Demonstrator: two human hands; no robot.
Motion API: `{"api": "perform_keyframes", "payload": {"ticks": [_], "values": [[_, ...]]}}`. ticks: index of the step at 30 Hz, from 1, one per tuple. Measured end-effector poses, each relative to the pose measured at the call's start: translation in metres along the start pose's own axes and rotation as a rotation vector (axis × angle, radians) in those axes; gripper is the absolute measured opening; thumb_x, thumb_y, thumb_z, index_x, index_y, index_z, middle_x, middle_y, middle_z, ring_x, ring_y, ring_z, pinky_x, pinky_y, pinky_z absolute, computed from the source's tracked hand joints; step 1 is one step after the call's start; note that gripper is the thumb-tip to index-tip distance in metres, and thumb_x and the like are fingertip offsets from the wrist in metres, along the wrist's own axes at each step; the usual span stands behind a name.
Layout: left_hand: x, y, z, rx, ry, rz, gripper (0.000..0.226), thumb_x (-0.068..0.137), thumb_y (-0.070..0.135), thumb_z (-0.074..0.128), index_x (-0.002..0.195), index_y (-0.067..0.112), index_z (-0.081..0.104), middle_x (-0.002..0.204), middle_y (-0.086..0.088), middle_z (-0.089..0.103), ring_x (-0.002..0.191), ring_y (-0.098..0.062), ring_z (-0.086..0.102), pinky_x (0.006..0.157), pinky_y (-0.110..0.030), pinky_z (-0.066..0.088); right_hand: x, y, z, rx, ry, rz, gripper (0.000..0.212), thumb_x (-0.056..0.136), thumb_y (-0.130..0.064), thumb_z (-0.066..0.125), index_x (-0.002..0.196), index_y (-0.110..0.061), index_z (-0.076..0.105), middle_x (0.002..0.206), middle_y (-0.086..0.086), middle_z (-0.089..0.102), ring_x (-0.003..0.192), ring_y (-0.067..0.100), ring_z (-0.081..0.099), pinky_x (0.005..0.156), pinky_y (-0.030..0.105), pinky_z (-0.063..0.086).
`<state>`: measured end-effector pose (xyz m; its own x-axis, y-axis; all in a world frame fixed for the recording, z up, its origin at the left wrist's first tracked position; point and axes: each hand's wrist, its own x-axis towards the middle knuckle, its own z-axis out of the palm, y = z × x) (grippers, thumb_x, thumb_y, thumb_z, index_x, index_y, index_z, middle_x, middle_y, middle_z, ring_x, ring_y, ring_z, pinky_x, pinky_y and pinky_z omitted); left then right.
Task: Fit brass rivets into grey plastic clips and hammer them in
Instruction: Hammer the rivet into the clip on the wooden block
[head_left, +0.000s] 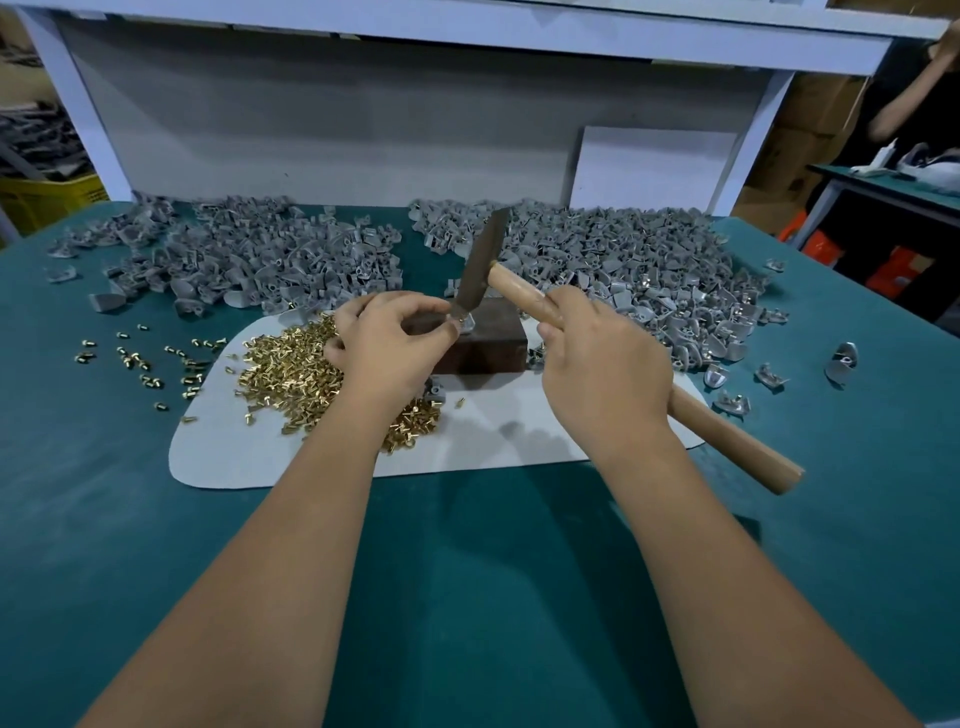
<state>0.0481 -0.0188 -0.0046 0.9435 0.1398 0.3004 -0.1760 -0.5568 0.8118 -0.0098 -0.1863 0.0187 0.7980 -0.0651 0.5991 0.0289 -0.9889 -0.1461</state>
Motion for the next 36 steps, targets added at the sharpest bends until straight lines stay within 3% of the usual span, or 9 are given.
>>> {"api": "perform_keyframes", "payload": {"ticks": [4,10,14,18,21,25,29,33,36], "values": [[0.002,-0.002,-0.004,0.01,-0.025,-0.02,0.005,0.083,0.043,0.072,0.08,0.041,0.068,0.113,0.026,0.053,0.132,-0.012,0.02,0.088,-0.03,0.01,-0.001,-0.001,-0.004,-0.019,0.059,0.026,0.046,0.097,-0.03,0.049,0.141,-0.039,0.04,0.09,0.0,0.061,0.067,0.024,0.045,0.052,0.028,0.022],[0.001,-0.002,-0.002,-0.004,0.01,-0.029,0.014,0.083,0.041,0.073,0.072,0.044,0.065,0.113,0.026,0.056,0.134,-0.013,0.02,0.108,-0.043,0.015,0.001,-0.012,-0.008,-0.099,0.001,-0.02,0.053,0.091,-0.023,0.055,0.138,-0.046,0.041,0.082,-0.001,0.056,0.065,0.025,0.047,0.053,0.029,0.024],[0.0,0.0,0.0,0.009,0.037,-0.022,0.016,0.083,0.041,0.073,0.07,0.044,0.064,0.112,0.027,0.054,0.133,-0.013,0.02,0.104,-0.04,0.012,0.0,-0.017,-0.014,-0.096,0.104,0.025,0.056,0.086,-0.019,0.062,0.135,-0.04,0.048,0.08,0.003,0.06,0.061,0.025,0.044,0.048,0.023,0.016],[-0.001,0.0,-0.001,0.004,0.033,-0.021,0.019,0.084,0.042,0.072,0.068,0.045,0.062,0.118,0.024,0.057,0.134,-0.015,0.022,0.111,-0.047,0.016,-0.005,-0.017,-0.013,-0.137,0.031,-0.004,0.058,0.088,-0.017,0.059,0.138,-0.043,0.043,0.086,0.002,0.061,0.073,0.026,0.057,0.055,0.03,0.026],[0.0,0.001,0.001,0.049,0.044,-0.035,0.012,0.084,0.044,0.072,0.073,0.043,0.066,0.123,0.025,0.056,0.136,-0.013,0.021,0.107,-0.046,0.014,-0.006,-0.02,-0.02,-0.067,0.14,0.038,0.06,0.078,-0.005,0.066,0.131,-0.032,0.057,0.072,0.006,0.058,0.061,0.027,0.053,0.052,0.028,0.027],[-0.001,0.001,0.002,0.027,0.049,-0.032,0.011,0.084,0.042,0.072,0.075,0.044,0.065,0.125,0.021,0.055,0.135,-0.014,0.02,0.109,-0.046,0.014,-0.008,-0.022,-0.014,-0.175,0.016,-0.045,0.062,0.085,-0.01,0.057,0.138,-0.039,0.046,0.082,0.004,0.06,0.073,0.028,0.058,0.056,0.03,0.027],[0.001,0.001,0.002,0.057,0.059,-0.03,0.011,0.083,0.042,0.073,0.076,0.043,0.065,0.123,0.022,0.056,0.136,-0.014,0.021,0.105,-0.044,0.013,-0.008,-0.026,-0.019,-0.074,0.167,0.004,0.061,0.077,-0.001,0.063,0.131,-0.029,0.058,0.071,0.007,0.056,0.061,0.028,0.054,0.053,0.028,0.026],[-0.002,0.001,0.002,0.006,0.066,-0.033,0.014,0.082,0.04,0.075,0.074,0.043,0.064,0.123,0.022,0.055,0.134,-0.013,0.02,0.102,-0.041,0.01,-0.007,-0.028,-0.013,-0.159,0.021,-0.041,0.062,0.087,-0.011,0.056,0.141,-0.039,0.043,0.086,0.005,0.059,0.077,0.027,0.057,0.058,0.032,0.028],[-0.001,0.001,0.004,0.054,0.088,-0.029,0.011,0.082,0.043,0.074,0.076,0.042,0.065,0.123,0.022,0.058,0.136,-0.014,0.021,0.102,-0.042,0.012,-0.008,-0.034,-0.017,-0.139,0.101,0.016,0.059,0.081,-0.006,0.062,0.134,-0.032,0.053,0.077,0.006,0.058,0.066,0.027,0.055,0.054,0.029,0.025]]}}
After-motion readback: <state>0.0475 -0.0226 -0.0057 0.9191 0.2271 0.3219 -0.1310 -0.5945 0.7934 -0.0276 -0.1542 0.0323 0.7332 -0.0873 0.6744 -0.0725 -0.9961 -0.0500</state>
